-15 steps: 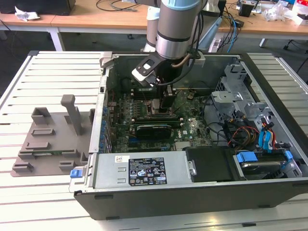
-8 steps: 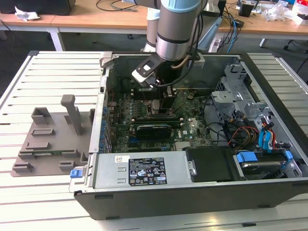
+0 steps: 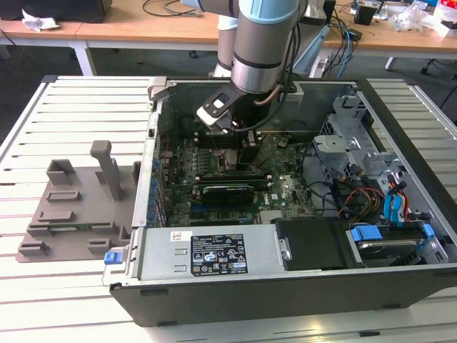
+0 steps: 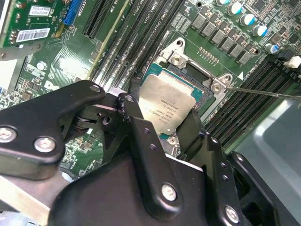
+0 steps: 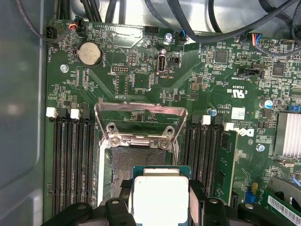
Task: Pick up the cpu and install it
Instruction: 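Place the cpu into insertion slot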
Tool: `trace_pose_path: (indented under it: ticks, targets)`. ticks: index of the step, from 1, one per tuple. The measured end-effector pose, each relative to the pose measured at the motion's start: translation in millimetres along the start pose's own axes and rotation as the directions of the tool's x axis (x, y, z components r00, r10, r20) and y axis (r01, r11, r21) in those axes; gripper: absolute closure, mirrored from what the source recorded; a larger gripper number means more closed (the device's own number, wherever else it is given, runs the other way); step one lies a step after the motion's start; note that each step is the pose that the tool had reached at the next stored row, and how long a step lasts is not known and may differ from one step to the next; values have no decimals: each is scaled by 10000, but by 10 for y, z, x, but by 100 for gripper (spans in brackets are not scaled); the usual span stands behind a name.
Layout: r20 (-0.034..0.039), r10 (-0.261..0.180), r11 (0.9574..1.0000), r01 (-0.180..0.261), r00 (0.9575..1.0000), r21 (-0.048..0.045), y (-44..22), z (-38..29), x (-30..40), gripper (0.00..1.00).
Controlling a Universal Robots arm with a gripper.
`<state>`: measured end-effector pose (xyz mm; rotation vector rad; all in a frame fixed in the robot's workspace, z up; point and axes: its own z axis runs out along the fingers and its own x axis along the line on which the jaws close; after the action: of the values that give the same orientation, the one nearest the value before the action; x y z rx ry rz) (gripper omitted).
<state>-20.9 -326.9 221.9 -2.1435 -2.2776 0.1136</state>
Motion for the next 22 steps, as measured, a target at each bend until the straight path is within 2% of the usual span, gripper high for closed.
trace_pose_path:
  ticks: [18, 22]
  targets:
    - [0, 4, 10000, -4, 10000, 0, 13, 180, 9, 45]
    - [13, 3, 10000, -3, 10000, 6, 25, 240, 47, 45]
